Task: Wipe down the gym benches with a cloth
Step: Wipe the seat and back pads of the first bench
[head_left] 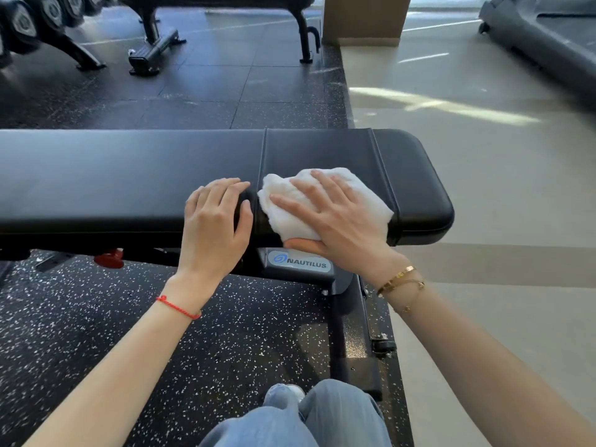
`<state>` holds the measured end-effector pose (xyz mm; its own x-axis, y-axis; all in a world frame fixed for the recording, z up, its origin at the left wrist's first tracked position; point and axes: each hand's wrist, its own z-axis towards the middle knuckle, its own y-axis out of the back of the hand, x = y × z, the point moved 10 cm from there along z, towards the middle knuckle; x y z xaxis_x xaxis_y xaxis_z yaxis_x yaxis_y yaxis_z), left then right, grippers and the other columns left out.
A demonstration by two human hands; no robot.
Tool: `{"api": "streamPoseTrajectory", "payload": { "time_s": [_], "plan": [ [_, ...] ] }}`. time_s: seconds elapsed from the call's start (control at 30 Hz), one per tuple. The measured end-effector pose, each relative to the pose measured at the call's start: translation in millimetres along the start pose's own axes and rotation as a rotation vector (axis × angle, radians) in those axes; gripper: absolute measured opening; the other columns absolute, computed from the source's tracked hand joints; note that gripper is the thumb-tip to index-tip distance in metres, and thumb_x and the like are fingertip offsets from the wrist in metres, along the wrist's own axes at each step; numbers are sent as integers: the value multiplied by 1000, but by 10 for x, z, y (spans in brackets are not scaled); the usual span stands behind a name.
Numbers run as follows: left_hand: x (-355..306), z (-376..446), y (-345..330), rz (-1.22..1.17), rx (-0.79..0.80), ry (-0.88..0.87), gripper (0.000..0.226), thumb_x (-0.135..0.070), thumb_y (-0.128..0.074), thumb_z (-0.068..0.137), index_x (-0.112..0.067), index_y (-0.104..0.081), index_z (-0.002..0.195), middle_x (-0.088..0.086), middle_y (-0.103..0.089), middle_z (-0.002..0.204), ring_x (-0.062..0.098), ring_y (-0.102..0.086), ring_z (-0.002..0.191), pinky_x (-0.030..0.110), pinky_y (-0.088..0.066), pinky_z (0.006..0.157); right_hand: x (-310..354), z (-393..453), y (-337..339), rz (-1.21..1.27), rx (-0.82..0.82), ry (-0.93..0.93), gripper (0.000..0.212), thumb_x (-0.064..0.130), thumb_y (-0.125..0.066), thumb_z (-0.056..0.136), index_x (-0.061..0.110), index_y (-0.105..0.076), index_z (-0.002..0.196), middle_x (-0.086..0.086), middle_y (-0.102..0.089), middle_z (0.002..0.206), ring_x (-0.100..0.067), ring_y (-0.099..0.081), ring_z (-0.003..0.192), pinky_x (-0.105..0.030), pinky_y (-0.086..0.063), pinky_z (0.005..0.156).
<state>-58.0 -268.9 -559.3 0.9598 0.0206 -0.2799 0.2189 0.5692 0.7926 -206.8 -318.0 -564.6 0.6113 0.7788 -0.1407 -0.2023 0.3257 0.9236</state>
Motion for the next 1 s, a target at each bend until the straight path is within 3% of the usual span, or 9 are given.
{"api": "streamPoseTrajectory", "payload": {
  "time_s": [0.17,0.37,0.53,0.67,1.0],
  "plan": [
    [241,-35,136,-2,-31,68,34,-27,-43,100,-12,-62,125,6,-64,128,26,-53,125,42,-33,111,428,317,-81,18,3,55,72,71,-49,87,35,-40,148,-8,-45,149,-40,-37,138,-54,-28,114],
    [452,-79,282,-1,-28,96,39,-29,-39,98,-13,-63,125,5,-64,127,25,-54,125,42,-35,110,565,458,-66,99,-27,68,62,66,-48,89,34,-48,142,-7,-50,141,-37,-40,134,-52,-30,112],
    [478,-33,321,2,21,104,38,-28,-42,97,-13,-62,126,4,-64,128,25,-54,125,41,-34,110,487,532,73,250,-78,18,44,57,-53,92,37,-57,130,0,-58,119,-27,-52,114,-45,-40,92],
    [482,114,499,13,89,118,37,-27,-45,95,-14,-64,124,3,-65,127,23,-56,123,41,-35,109,283,595,197,376,-10,-73,44,57,-48,91,40,-54,131,4,-56,113,-26,-49,104,-43,-41,85],
    [79,952,1827,-8,251,204,38,-30,-44,95,-13,-66,121,2,-67,121,22,-61,115,41,-43,104,-466,848,1734,399,186,-306,50,55,-51,92,35,-49,138,2,-52,122,-26,-46,108,-43,-40,87]
  ]
}}
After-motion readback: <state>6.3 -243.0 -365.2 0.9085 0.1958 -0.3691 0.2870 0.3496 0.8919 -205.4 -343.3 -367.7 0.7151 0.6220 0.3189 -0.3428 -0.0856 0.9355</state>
